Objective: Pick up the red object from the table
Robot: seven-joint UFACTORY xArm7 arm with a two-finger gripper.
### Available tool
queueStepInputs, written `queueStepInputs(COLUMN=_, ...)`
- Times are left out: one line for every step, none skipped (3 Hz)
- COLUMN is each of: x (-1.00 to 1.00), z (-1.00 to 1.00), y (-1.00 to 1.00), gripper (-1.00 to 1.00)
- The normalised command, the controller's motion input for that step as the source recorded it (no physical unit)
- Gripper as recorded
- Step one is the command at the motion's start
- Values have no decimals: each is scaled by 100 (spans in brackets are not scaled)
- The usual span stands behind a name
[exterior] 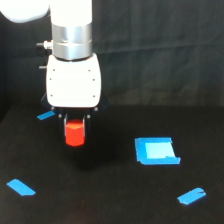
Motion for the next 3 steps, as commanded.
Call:
queueStepInputs(x=8, z=74, y=9, gripper=-100)
queueStepInputs(x=7, z=68, y=6, gripper=-95)
queueStepInputs(x=4, z=21, y=3, gripper=-100)
